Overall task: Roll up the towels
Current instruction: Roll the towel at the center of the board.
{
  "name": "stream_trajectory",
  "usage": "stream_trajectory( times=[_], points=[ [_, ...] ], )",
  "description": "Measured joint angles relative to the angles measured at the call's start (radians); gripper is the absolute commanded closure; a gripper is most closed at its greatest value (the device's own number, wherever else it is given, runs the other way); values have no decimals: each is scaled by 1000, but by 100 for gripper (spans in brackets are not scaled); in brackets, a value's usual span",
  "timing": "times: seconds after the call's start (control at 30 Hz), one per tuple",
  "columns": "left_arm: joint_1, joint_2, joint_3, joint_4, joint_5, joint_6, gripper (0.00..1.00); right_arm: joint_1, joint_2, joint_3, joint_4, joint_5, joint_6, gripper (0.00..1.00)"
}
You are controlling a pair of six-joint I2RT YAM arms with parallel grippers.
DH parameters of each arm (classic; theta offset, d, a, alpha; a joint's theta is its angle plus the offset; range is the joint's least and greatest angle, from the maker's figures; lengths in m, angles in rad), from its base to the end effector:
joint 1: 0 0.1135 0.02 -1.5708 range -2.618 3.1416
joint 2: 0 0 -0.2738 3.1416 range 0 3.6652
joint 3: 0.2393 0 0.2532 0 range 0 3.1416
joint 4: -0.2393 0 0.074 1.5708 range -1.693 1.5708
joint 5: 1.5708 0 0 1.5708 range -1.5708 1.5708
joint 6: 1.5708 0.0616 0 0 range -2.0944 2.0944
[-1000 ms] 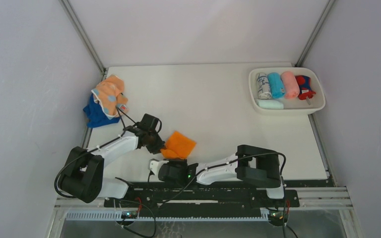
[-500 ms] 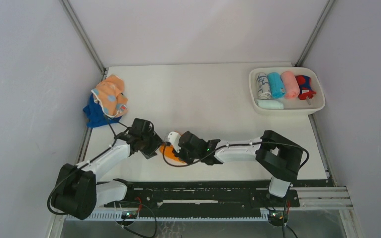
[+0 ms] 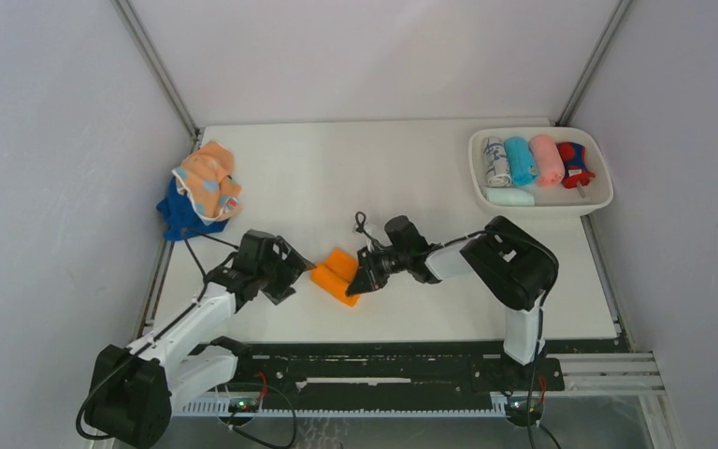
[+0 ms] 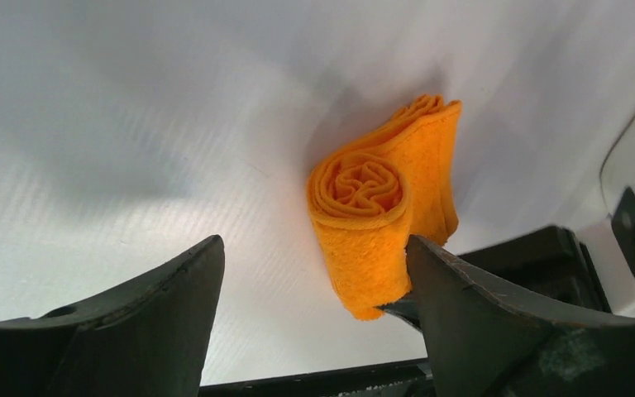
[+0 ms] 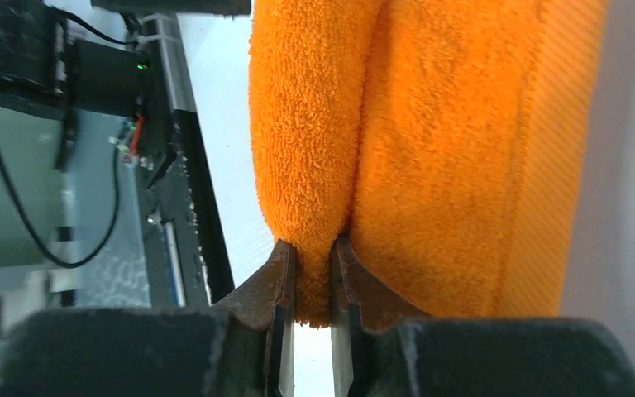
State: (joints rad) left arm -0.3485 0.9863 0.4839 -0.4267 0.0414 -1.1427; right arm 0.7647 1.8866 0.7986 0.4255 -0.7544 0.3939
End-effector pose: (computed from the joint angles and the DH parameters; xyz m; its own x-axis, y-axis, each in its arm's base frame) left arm 0.1820 -0.0688 0.1674 -0.6442 -0.7331 -0.2183 -0.5337 0.6352 -0.5583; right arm 0.2350 0.2839 0.1106 -0.7530 -0.3349 -0.5664 -0.6553 0.3038 0.6916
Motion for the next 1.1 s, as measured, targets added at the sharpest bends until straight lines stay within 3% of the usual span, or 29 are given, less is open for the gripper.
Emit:
stream_trajectory(
  times=[0.23, 0.47, 0.7, 0.8, 0.9, 1.1],
  points=[
    [-69, 36, -17, 93, 42, -36, 15, -97, 135, -5, 184, -185, 234, 97],
    [-83, 117, -17, 179, 49, -52, 21, -118, 192, 28, 188, -262, 307, 96],
    [-100, 213, -16, 226, 48, -52, 32, -128, 226, 69, 145, -309, 331, 96],
    [-106, 241, -12, 246, 41, -53, 43, -128, 227, 78, 121, -311, 331, 95],
    [-114, 279, 0, 266, 38, -54, 54, -128, 224, 83, 99, -308, 327, 91],
    [-120, 302, 22, 254, 32, -51, 58, -112, 154, 85, -18, -233, 247, 75]
  ],
)
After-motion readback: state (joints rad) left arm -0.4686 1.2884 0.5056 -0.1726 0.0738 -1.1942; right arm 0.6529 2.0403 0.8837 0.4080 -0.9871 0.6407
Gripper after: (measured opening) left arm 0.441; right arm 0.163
